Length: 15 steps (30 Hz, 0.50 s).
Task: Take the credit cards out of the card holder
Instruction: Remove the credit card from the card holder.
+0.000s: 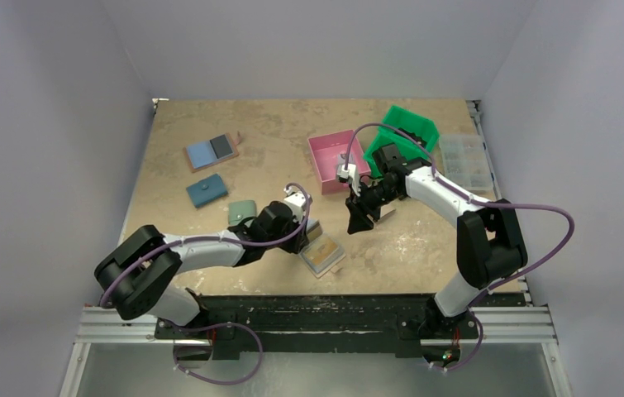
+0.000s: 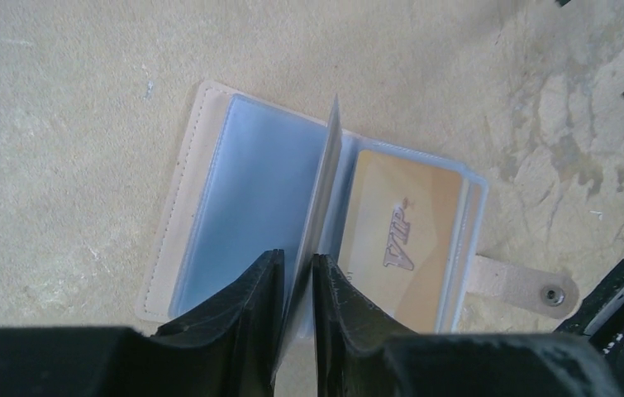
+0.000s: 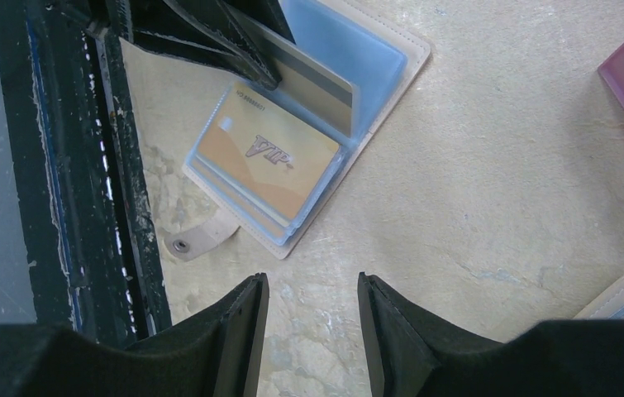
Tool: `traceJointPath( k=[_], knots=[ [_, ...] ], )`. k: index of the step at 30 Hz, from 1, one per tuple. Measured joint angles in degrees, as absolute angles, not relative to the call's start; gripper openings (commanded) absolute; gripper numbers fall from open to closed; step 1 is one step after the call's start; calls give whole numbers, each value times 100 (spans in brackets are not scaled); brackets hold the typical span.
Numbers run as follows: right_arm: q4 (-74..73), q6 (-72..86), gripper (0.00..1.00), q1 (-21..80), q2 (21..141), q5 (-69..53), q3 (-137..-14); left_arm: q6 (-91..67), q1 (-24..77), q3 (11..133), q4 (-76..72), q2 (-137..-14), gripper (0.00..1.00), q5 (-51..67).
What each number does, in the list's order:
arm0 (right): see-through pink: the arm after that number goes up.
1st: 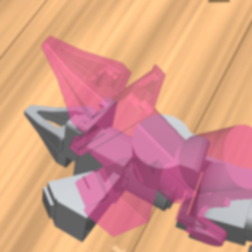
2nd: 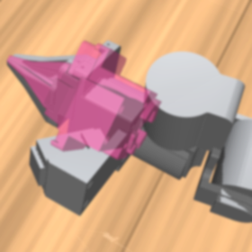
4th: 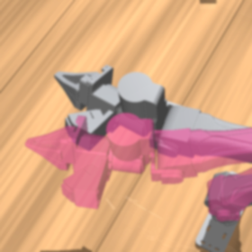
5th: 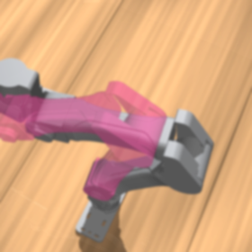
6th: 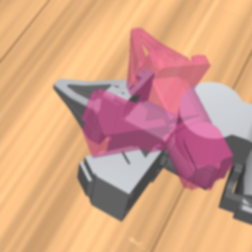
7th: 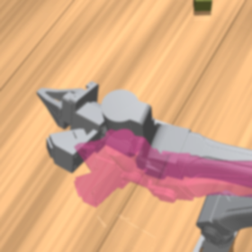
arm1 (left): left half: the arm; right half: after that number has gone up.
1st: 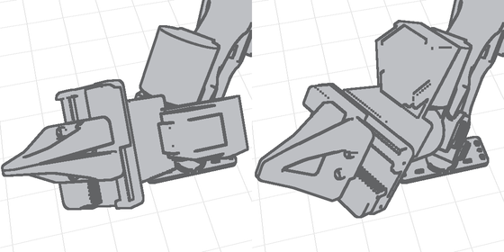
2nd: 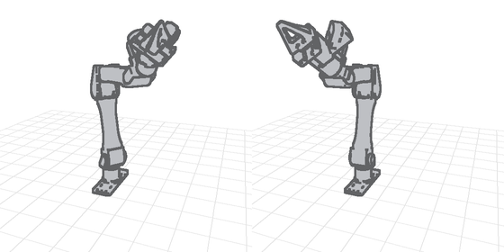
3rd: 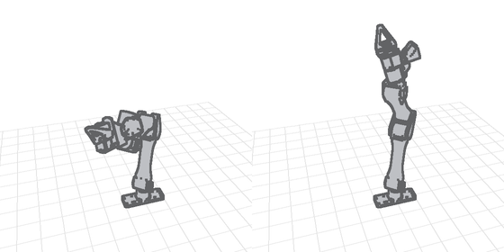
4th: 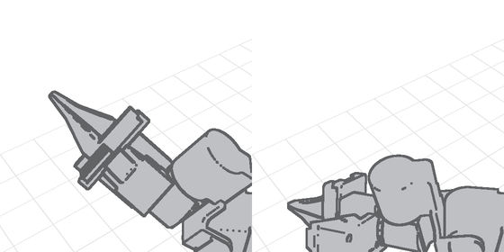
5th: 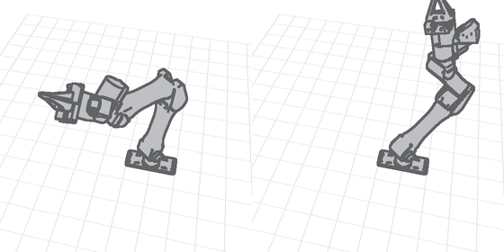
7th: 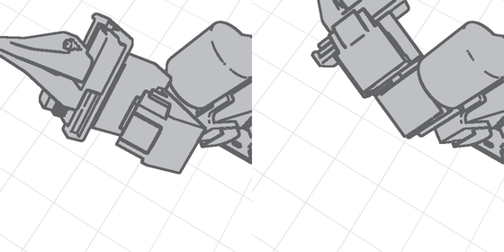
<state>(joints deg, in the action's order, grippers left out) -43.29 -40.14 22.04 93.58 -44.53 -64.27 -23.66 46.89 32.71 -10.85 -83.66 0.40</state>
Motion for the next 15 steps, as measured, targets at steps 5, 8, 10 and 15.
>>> traceJointPath(
  k=[5,8,10,15],
  knots=[
    [-4340,-4018,51,2204,9358,-4453,-6427,-2491,4652,3271,-1096,-8042,0,156],
    [-4368,-4021,51,2204,9358,-4453,-6427,-2596,4539,3267,-1197,-7915,0,307],
    [-4377,-4029,51,2204,9358,-4453,-6427,-2661,4484,3251,-1288,-7894,0,414],
    [-4405,-4058,52,2204,9358,-4453,-6427,-2729,4451,3199,-1306,-7891,9,482]
  ],
)
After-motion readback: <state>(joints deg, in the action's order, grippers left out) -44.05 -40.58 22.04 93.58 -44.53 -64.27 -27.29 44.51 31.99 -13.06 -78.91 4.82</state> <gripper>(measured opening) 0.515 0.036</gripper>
